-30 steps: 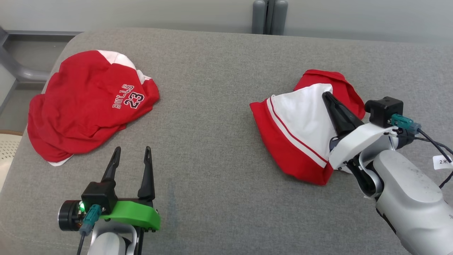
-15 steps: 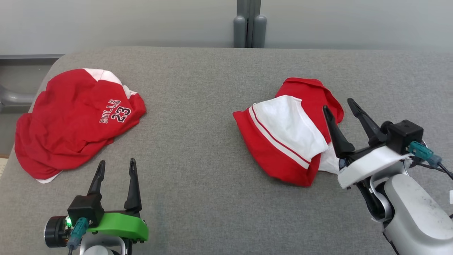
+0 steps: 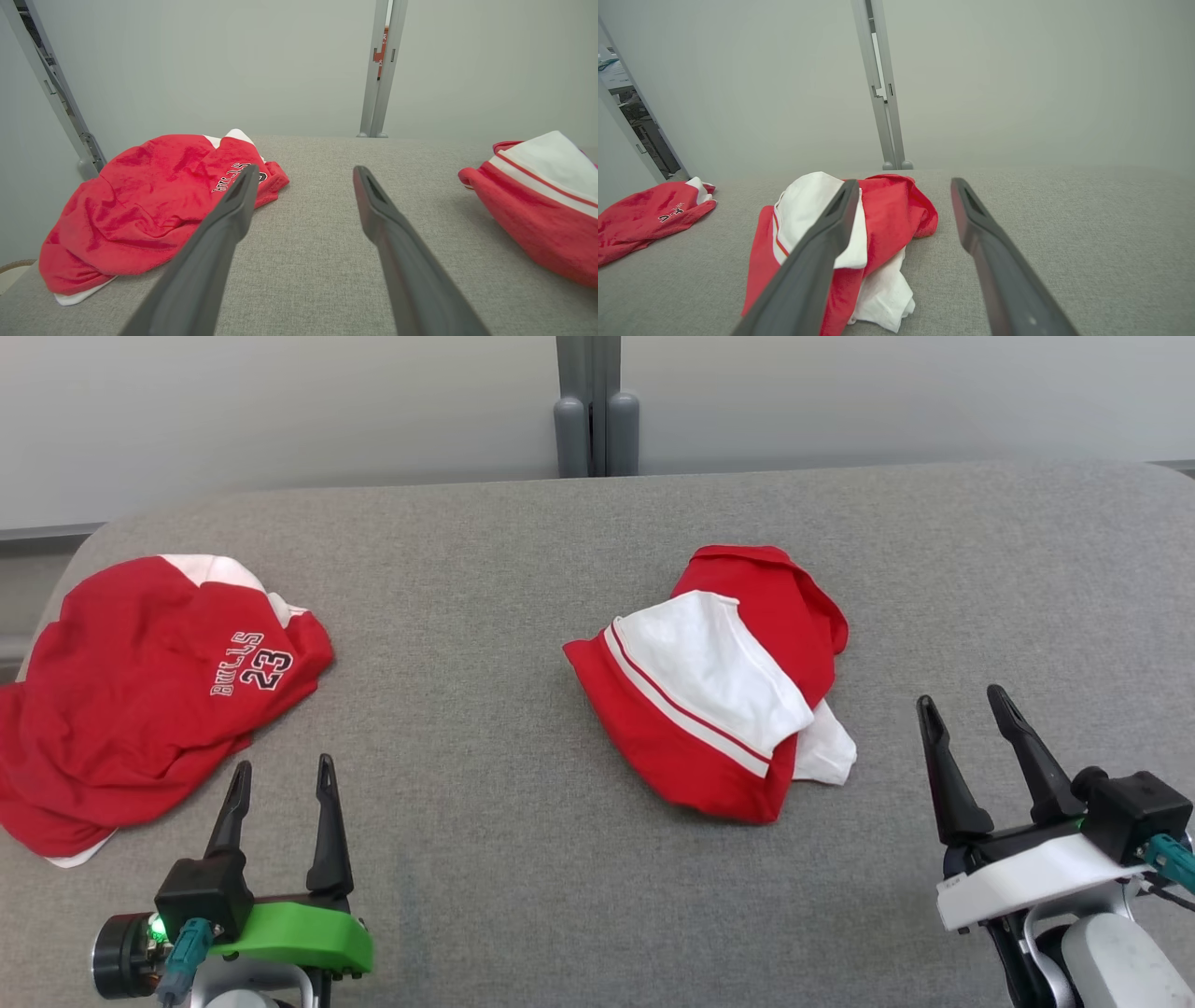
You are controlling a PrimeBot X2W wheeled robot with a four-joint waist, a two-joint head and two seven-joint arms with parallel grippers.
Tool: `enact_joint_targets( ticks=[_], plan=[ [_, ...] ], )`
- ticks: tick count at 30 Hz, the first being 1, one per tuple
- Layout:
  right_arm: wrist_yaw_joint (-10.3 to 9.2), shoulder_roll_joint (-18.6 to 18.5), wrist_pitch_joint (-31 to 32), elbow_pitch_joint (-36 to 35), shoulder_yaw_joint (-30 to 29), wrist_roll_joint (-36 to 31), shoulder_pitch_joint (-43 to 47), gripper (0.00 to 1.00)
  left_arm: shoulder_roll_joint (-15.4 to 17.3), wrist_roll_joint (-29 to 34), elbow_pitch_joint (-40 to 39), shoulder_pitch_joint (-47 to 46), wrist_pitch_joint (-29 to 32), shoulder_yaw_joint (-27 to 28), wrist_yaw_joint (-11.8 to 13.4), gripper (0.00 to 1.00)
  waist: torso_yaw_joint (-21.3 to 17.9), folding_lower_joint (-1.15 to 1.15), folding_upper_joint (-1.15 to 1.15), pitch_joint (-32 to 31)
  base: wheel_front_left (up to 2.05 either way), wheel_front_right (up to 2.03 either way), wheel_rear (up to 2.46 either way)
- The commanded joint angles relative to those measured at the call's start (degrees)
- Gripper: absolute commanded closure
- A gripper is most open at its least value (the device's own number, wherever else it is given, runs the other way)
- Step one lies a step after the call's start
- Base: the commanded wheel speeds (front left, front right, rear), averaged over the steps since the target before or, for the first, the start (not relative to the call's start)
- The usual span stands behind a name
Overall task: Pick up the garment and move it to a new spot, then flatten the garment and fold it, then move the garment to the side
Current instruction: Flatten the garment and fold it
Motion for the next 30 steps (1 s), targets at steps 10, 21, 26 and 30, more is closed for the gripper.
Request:
enact_joint_targets(
  ticks=[10, 21, 26, 30],
  plan=[
    [0.00, 2.95, -0.19, -2.38, -2.11, -1.95, 5.28, 0.00, 0.11, 0.92, -1.08, 2.21, -0.04, 1.23, -0.70, 0.00, -0.43, 0.00, 0.00, -0.77, 0.00, 0.00, 0.00],
    [0.00, 3.24, -0.19, -0.89, -1.88, -2.42, 5.54, 0.00, 0.12, 0.96, -1.01, 2.91, -0.04, 0.67, -0.75, 0.00, 0.79, 0.00, 0.00, -1.12, 0.00, 0.00, 0.00],
    [0.00, 3.31, -0.19, -0.30, -1.71, -2.32, 5.78, 0.00, 0.12, 0.91, -1.03, 3.31, -0.03, 0.60, -0.72, 0.00, 1.15, 0.00, 0.00, -1.56, 0.00, 0.00, 0.00],
    [0.00, 3.30, -0.19, 0.03, -1.48, -2.25, 5.77, 0.00, 0.12, 0.79, -0.96, 3.38, -0.04, 0.58, -0.85, 0.00, 1.28, 0.00, 0.00, -1.71, 0.00, 0.00, 0.00]
  ],
)
